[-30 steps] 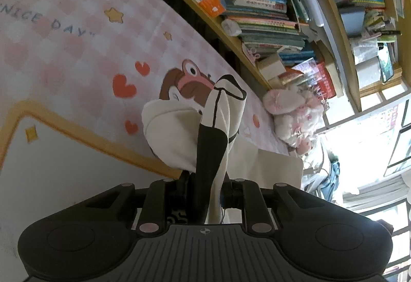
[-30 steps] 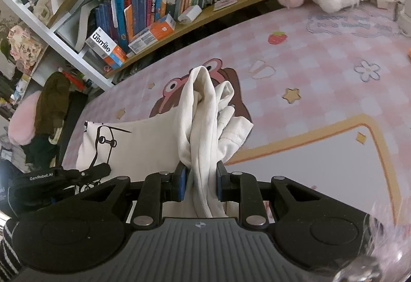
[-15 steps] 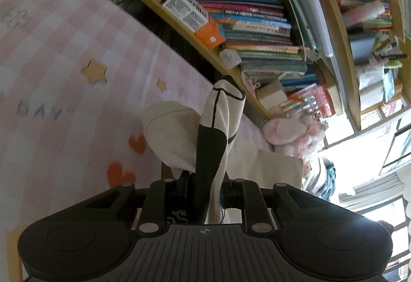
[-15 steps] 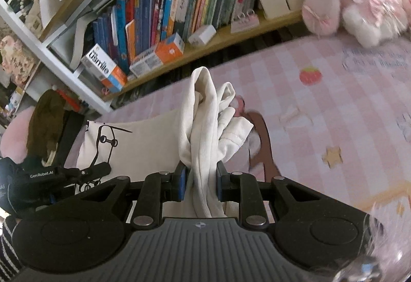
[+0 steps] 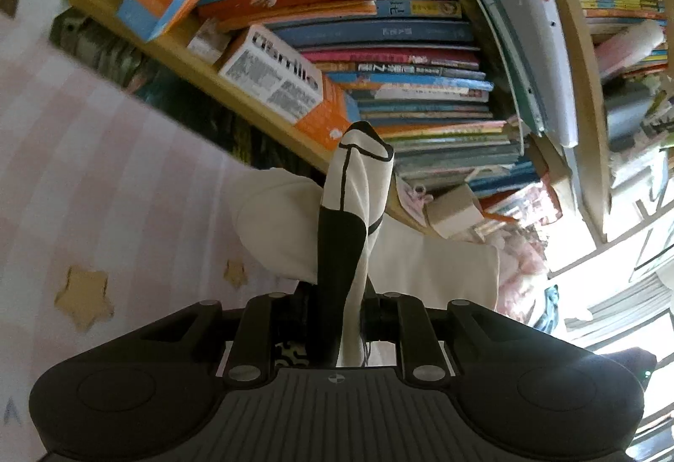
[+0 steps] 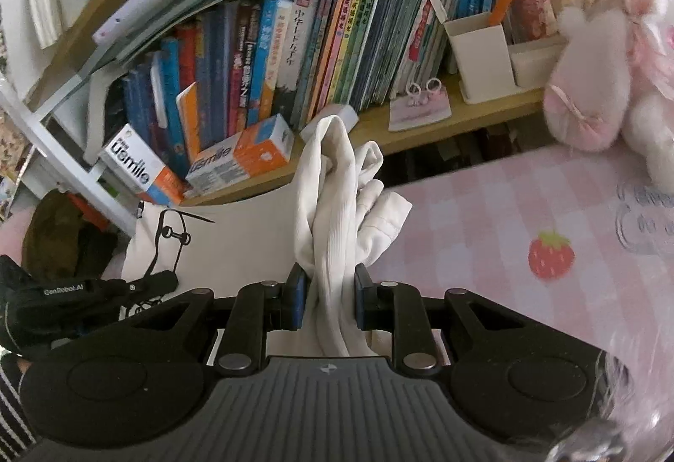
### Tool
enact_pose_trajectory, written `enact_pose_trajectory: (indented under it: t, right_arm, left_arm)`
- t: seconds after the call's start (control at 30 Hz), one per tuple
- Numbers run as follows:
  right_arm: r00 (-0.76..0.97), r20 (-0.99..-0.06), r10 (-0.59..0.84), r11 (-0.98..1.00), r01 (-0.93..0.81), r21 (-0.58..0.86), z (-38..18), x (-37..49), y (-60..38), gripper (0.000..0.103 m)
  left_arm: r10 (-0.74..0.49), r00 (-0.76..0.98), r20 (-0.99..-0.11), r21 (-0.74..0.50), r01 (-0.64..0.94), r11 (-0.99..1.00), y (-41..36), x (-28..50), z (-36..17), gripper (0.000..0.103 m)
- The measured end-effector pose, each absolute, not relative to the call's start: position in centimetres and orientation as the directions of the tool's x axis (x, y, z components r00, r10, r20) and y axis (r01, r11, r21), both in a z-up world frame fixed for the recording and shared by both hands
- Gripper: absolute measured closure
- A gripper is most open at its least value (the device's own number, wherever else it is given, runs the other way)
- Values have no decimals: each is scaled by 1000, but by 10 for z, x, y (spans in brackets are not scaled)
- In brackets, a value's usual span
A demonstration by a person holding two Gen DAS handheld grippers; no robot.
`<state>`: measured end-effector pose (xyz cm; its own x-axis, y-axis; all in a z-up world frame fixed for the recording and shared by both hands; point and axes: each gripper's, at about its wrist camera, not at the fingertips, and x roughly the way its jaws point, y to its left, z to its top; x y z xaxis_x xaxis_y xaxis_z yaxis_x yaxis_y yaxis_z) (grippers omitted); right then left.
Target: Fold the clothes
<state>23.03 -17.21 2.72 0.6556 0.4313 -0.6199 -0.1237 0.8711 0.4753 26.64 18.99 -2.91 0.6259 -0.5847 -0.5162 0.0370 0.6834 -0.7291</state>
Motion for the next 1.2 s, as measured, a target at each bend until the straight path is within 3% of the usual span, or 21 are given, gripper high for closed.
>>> enact_pose_trajectory:
  t: [0.97,1.03,1.2]
  right_arm:
    - [650,-613,449,857,-119,502,-2,268,-180,83]
    - [636,-634,439,858,-89,505,-10,270,-181,82]
    - [616,-685,388,864,15,503,-25,266,-191,63]
  left_arm:
    - [-566,628,-533,-744,-29,668,187,293,-47,85]
    - [-546,622,-562,-726,-53,686,187,295,-53,82]
    - [-510,620,-596,-716,-124,687,196,289,-59,60]
